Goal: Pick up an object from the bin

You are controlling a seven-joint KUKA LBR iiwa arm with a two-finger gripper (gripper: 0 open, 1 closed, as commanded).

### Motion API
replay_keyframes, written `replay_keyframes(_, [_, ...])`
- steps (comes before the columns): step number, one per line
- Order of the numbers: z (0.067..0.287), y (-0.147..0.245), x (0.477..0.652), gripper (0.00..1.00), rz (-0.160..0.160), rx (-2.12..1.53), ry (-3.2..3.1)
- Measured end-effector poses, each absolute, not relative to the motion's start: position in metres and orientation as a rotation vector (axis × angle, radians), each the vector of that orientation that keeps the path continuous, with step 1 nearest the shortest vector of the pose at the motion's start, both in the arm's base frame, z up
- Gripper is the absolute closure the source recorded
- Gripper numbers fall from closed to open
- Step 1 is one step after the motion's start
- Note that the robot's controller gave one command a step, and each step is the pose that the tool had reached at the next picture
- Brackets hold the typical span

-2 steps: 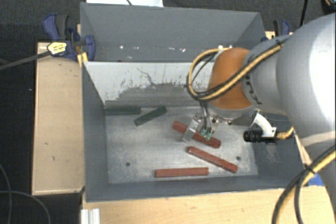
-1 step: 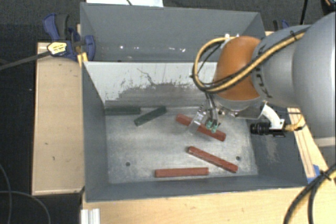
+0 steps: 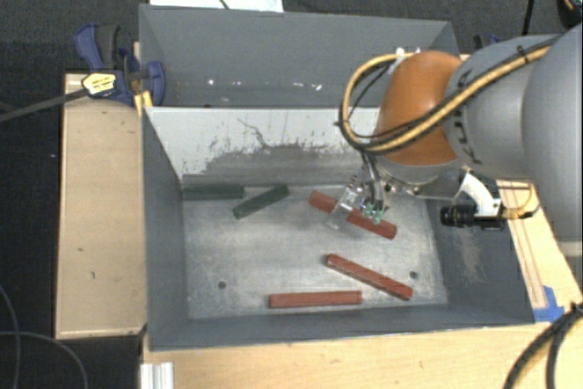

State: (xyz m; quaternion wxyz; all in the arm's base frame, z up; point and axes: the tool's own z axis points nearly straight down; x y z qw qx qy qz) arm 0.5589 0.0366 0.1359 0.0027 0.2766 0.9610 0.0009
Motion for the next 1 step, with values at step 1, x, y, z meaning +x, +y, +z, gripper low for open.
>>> replay_keyframes(1, [0.1763, 0.0365, 0.5603, 1.00, 0.004, 0.852, 3.018])
